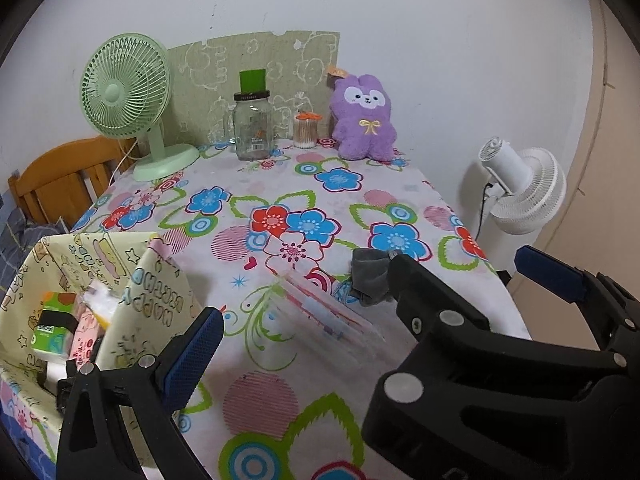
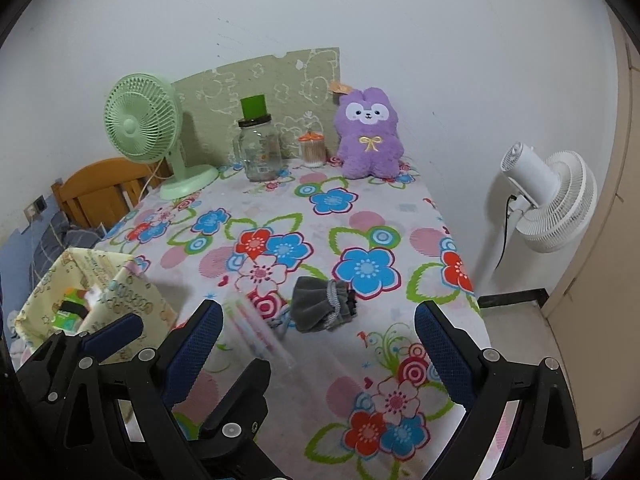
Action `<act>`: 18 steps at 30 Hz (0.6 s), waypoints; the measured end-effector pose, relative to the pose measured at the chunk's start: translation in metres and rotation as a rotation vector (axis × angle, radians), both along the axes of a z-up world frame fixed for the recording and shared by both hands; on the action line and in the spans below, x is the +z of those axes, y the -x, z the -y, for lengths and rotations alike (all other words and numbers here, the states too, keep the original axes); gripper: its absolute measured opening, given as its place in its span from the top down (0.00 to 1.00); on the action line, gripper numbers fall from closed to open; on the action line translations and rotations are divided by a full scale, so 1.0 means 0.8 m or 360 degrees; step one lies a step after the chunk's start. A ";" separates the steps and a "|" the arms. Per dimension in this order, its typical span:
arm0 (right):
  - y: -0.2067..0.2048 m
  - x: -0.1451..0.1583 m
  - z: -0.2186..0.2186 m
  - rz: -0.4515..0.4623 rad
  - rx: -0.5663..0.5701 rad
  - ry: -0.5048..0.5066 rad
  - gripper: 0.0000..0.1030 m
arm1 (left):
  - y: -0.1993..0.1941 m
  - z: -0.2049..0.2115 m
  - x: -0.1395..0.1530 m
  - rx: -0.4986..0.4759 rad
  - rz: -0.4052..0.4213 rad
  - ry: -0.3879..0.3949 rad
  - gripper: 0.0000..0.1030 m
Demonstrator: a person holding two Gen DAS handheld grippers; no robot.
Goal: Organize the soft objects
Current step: 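Lower both open tools toward the grey sock and the clear plastic bag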
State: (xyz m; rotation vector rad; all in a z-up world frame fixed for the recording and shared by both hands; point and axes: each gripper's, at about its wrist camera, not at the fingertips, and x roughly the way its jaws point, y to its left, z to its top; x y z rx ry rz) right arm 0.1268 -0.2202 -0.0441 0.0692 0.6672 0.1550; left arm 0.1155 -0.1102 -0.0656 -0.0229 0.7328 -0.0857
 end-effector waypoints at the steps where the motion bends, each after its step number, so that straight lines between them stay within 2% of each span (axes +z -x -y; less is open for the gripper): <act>1: -0.004 -0.003 0.002 -0.0003 -0.0005 -0.0003 0.05 | -0.004 0.001 -0.003 0.0012 -0.0007 0.0000 0.01; 11: -0.037 -0.027 0.014 -0.0029 -0.0027 -0.0042 0.05 | -0.033 0.008 -0.024 0.0074 -0.0084 -0.0012 0.01; 18: -0.057 -0.041 0.016 -0.0062 -0.0037 -0.0007 0.06 | -0.052 0.009 -0.041 0.0103 -0.0150 -0.0012 0.02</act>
